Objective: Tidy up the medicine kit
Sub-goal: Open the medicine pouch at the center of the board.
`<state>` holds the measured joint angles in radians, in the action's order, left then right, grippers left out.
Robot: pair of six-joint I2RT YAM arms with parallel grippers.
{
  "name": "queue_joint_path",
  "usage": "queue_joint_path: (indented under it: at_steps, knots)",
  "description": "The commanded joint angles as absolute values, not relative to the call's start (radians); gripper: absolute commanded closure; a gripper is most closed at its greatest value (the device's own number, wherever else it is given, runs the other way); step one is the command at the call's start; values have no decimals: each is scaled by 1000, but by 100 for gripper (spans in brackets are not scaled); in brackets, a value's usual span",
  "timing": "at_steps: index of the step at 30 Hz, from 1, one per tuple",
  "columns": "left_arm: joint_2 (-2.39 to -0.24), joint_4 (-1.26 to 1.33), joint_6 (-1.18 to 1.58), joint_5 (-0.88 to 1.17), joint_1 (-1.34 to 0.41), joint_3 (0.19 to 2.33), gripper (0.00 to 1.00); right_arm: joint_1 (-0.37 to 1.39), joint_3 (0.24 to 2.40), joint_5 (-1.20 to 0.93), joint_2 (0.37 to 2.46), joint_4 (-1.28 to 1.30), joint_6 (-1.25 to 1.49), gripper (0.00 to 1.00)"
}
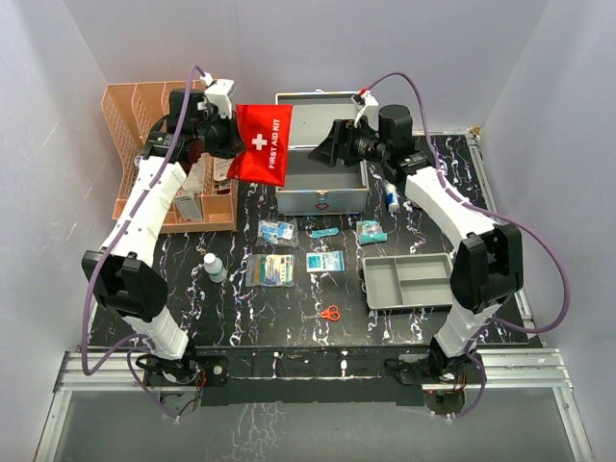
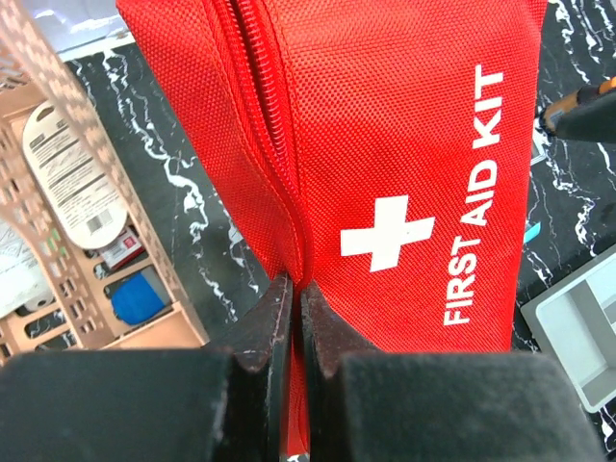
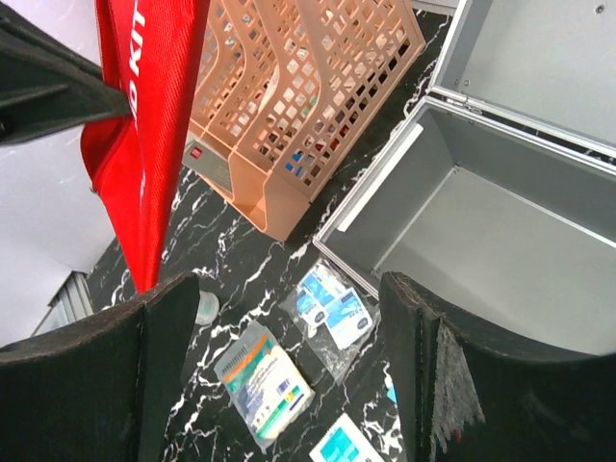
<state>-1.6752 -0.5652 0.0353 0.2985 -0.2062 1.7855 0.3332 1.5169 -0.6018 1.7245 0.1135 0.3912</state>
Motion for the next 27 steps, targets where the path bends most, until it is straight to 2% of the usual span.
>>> queue_joint_path:
  at_steps: [1, 10, 16, 22, 27]
  knots:
    - [-1681, -547, 49, 285, -249, 1833, 100, 358, 1610, -626, 1765, -41, 456, 26]
    - [-1692, -531, 62, 307, -270, 1828, 100, 400, 1753, -663, 1875, -80, 498, 25]
    - [-1697, -510, 65, 316, -271, 1826, 100, 419, 1748, -674, 1884, -106, 523, 25]
    - [-1692, -478, 102, 353, -274, 1810, 100, 426, 1729, -693, 1906, -150, 566, 38]
    - [-1672, -450, 115, 371, -283, 1790, 100, 430, 1709, -698, 1925, -174, 589, 54]
